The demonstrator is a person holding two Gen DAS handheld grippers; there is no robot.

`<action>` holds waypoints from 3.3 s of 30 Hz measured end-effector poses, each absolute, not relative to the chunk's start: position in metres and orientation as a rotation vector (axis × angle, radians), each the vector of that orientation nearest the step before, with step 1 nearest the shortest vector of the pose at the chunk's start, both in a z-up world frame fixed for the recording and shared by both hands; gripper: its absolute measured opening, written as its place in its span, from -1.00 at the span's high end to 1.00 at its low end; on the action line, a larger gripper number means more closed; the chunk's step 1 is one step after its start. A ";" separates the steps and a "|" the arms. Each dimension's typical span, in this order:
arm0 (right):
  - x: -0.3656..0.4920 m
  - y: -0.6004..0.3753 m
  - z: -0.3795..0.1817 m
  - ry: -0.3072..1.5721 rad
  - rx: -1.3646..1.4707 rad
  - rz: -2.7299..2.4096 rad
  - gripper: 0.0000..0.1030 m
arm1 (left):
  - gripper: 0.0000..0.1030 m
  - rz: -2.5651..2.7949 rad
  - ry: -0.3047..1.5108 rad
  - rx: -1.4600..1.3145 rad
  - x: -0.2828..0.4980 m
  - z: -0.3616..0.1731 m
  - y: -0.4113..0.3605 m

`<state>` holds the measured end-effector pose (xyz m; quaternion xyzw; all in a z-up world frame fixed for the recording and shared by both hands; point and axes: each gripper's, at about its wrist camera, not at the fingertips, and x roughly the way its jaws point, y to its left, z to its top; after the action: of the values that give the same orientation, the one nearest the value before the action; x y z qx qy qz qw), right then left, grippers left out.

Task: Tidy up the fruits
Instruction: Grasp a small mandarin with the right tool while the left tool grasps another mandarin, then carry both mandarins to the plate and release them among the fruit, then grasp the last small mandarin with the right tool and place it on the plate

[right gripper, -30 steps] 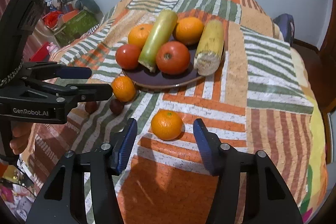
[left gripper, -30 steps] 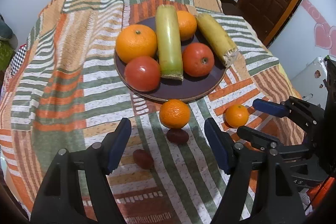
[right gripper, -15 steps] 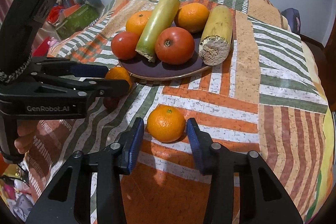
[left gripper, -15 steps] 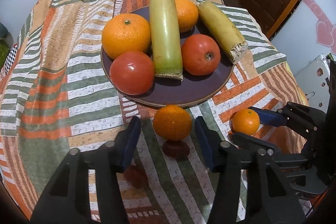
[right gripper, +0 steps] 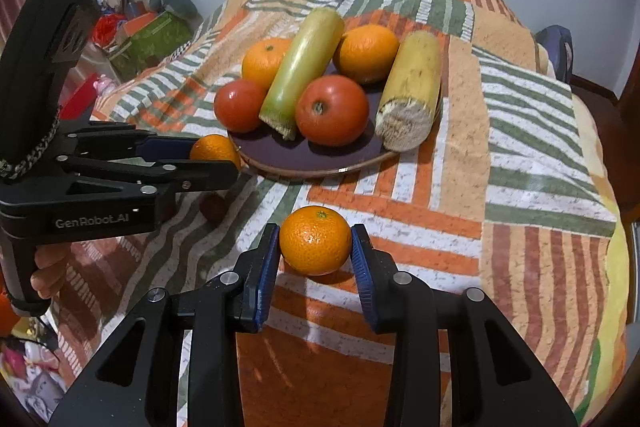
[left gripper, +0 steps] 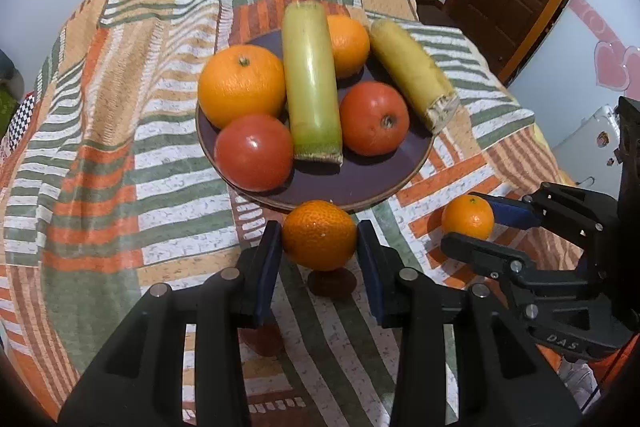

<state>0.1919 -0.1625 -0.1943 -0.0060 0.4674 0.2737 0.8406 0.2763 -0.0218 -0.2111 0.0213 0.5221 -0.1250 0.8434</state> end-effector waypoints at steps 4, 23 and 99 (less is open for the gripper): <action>0.195 -0.166 -0.183 0.956 -0.019 0.570 0.36 | 0.26 -0.264 1.069 0.039 0.275 -0.198 -0.021; 0.233 -0.185 -0.143 0.800 -0.009 0.516 0.37 | 0.26 -0.283 0.962 0.034 0.299 -0.158 -0.042; 0.225 -0.178 -0.162 0.884 -0.032 0.514 0.00 | -0.17 -0.132 0.898 0.001 0.263 -0.128 0.019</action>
<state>0.2245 -0.1781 -0.1624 -0.0151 0.4228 0.2462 0.8720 0.2632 0.0190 -0.1283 0.0005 0.4335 -0.0637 0.8989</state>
